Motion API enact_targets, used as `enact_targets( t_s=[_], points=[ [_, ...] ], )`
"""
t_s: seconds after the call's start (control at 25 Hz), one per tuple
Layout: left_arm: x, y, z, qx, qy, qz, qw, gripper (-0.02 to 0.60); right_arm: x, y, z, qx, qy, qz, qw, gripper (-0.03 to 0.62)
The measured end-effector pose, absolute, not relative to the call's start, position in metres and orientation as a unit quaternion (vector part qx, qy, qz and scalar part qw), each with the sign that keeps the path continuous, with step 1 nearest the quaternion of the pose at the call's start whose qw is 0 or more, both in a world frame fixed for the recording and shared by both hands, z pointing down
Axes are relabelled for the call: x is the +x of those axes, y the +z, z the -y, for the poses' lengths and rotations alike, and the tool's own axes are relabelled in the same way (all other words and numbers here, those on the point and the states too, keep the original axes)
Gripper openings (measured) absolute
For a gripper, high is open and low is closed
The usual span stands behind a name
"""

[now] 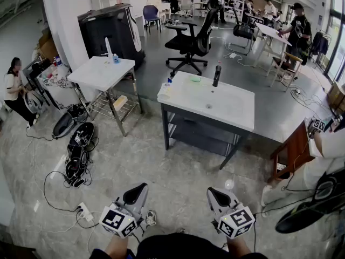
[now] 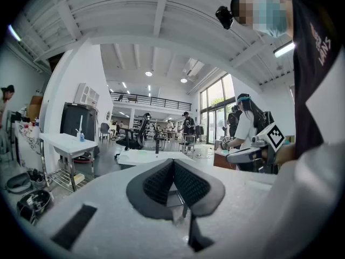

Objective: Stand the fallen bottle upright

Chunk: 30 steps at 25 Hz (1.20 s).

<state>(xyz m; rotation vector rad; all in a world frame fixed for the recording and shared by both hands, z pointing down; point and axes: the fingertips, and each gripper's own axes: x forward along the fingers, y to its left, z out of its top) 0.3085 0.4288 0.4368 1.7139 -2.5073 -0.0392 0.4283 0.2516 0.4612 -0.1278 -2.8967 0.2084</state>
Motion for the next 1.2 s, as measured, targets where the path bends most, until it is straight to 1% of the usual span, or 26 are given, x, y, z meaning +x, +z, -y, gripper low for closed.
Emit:
enact_targets(
  t_s=[0.16,0.4,0.64,0.68,0.72,0.76,0.8,0.84,0.92,1.12,1.2],
  points=[
    [0.297,0.437,-0.429,0.559,-0.015,0.827,0.058,0.02,0.416,0.462,-0.251,-0.041,0.072,0.99,0.116,0.002],
    [0.271,0.439,-0.435,0.563,-0.014,0.825,0.048,0.021,0.39,0.46,-0.257,-0.041,0.079,0.99,0.112,0.002],
    [0.242,0.443,-0.439,0.583,-0.022,0.81,0.061,0.029,0.357,0.456,-0.257,-0.014,0.106,0.99,0.089,0.003],
    [0.237,0.443,-0.438,0.591,-0.023,0.804,0.064,0.05,0.351,0.456,-0.258,-0.007,0.108,0.99,0.089,0.054],
    [0.231,0.444,-0.439,0.599,-0.023,0.798,0.066,0.119,0.344,0.455,-0.26,0.0,0.109,0.99,0.088,0.088],
    [0.225,0.445,-0.44,0.607,-0.02,0.791,0.068,0.206,0.338,0.455,-0.262,0.006,0.112,0.99,0.086,0.103],
    [0.218,0.446,-0.441,0.615,-0.016,0.786,0.067,0.238,0.33,0.455,-0.264,0.011,0.114,0.99,0.083,0.112],
    [0.211,0.447,-0.443,0.62,-0.011,0.781,0.067,0.239,0.323,0.455,-0.267,0.016,0.117,0.99,0.081,0.121],
    [0.195,0.447,-0.449,0.627,-0.006,0.776,0.067,0.255,0.309,0.457,-0.274,0.025,0.12,0.989,0.078,0.161],
    [0.154,0.45,-0.466,0.647,0.003,0.759,0.067,0.267,0.274,0.461,-0.295,0.048,0.128,0.988,0.075,0.208],
    [0.139,0.451,-0.473,0.654,0.003,0.753,0.071,0.268,0.262,0.461,-0.305,0.059,0.13,0.987,0.073,0.213]
  ],
)
